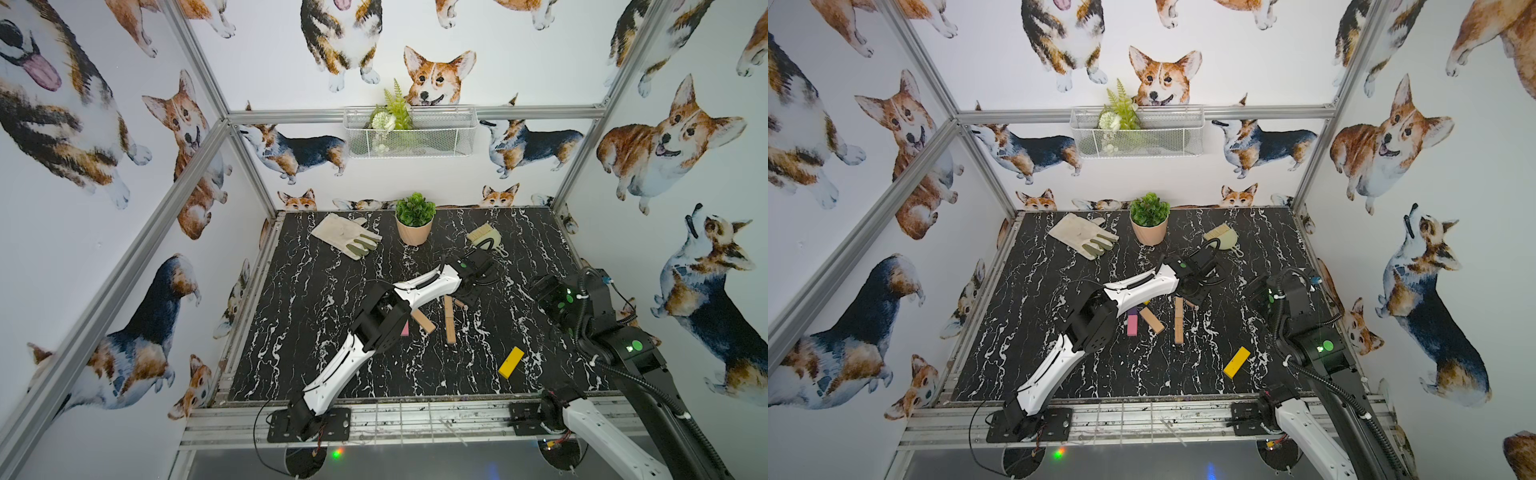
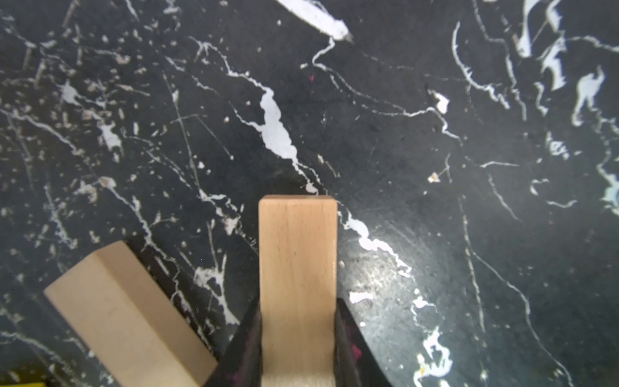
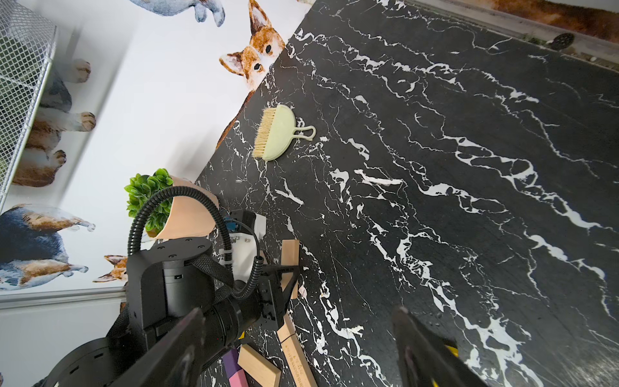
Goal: Assemble the letter k with building blocks
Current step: Assemble the building block at the center of the board.
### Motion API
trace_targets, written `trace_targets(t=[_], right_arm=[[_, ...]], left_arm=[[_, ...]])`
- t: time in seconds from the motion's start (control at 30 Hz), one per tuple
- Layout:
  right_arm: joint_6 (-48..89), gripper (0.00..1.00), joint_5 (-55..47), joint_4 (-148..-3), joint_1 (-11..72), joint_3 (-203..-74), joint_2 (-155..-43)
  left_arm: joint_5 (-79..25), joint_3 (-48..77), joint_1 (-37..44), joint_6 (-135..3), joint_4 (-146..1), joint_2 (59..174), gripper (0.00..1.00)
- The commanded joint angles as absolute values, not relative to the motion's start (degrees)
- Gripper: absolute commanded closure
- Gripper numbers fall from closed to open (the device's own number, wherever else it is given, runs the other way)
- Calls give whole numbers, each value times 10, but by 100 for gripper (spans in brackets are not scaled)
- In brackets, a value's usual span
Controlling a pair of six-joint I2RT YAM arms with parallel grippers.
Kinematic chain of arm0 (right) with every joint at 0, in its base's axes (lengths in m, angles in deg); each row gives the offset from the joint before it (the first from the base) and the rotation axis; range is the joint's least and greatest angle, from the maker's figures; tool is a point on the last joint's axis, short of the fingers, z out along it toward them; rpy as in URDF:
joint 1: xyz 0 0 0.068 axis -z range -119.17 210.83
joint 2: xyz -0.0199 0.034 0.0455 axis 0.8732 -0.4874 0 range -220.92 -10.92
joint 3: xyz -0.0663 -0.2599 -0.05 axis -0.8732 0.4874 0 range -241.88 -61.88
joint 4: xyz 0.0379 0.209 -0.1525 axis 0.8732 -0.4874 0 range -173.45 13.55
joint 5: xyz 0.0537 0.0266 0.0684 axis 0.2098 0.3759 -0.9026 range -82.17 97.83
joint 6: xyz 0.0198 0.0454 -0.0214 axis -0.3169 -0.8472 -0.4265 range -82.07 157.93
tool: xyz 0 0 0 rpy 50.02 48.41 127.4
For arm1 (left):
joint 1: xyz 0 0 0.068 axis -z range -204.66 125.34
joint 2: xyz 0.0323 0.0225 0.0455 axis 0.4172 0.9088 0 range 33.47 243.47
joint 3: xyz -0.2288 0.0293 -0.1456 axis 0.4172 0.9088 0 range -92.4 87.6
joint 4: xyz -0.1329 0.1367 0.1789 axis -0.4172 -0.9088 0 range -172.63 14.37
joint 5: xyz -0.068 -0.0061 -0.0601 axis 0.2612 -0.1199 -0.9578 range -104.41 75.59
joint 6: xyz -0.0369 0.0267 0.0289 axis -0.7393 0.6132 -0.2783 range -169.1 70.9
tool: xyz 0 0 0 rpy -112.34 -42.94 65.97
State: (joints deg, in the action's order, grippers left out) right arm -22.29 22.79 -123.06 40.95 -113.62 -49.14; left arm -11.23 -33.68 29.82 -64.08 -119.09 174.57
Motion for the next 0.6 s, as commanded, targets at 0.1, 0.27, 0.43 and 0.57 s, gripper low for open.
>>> trace_targets(t=[0.1,0.27,0.43,0.57], right_arm=[[-238,11,231,-1227,410,-1135,-491],[-239,11,231,-1229,409,-1134,-489],[-239,11,233,-1232,409,-1134,-487],[-240,11,231,-1233,410,-1131,-488]], left_arm=[[-109,-321,297,-634,-1198,1737,74],[-106,-323,298,-635,-1198,1737,71],[-99,-327,299,-633,-1199,1735,62],[-81,-337,301,-631,-1204,1730,48]])
